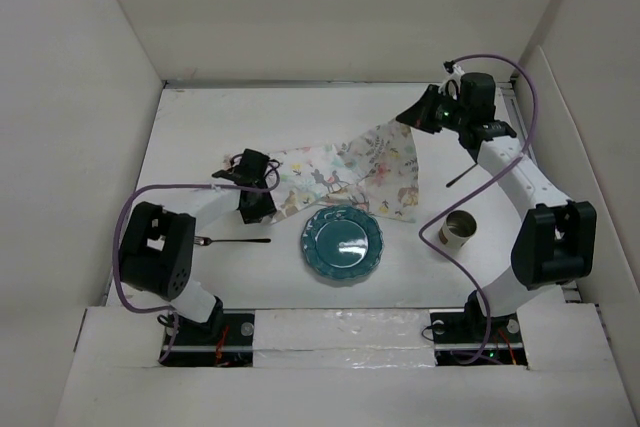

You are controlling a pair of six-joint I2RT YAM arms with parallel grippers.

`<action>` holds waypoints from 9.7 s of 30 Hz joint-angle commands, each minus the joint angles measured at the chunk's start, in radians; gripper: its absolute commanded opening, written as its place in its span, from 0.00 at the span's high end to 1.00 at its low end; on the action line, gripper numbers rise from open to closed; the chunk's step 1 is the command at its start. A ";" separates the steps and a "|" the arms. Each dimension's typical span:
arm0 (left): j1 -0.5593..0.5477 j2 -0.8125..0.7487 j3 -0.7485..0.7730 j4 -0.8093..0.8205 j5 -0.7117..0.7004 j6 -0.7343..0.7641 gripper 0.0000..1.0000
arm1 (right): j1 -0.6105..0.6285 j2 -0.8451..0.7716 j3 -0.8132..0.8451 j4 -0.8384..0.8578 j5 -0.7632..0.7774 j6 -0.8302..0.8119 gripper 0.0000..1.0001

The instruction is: Set the dinner table for one person

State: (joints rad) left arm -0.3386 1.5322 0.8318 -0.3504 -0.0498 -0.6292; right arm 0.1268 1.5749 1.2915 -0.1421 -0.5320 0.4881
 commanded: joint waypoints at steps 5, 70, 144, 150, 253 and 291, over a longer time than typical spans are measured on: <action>-0.094 0.088 0.009 -0.045 -0.076 -0.009 0.73 | 0.010 -0.070 0.006 0.084 -0.022 0.032 1.00; 0.458 -0.098 -0.069 0.398 0.364 -0.024 1.00 | -0.085 -0.073 -0.330 -0.148 0.204 -0.014 1.00; 0.073 -0.440 0.368 0.047 0.222 0.217 0.69 | 0.432 -0.107 -0.799 0.191 0.228 0.162 0.92; 0.073 -0.446 0.365 0.034 0.182 0.209 0.69 | 0.441 -0.283 -0.764 0.026 0.218 0.136 1.00; -0.174 -0.328 0.236 0.028 0.183 0.393 0.67 | 0.037 -0.540 -0.402 -0.709 0.676 0.141 0.54; -0.223 -0.508 0.104 0.013 0.219 0.244 0.67 | 0.154 0.416 0.773 -0.760 0.891 -0.163 1.00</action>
State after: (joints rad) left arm -0.5556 1.0412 0.9051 -0.3305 0.2096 -0.3397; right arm 0.2687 1.8687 1.8725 -0.8448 0.3382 0.4488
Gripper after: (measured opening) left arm 0.330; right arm 0.035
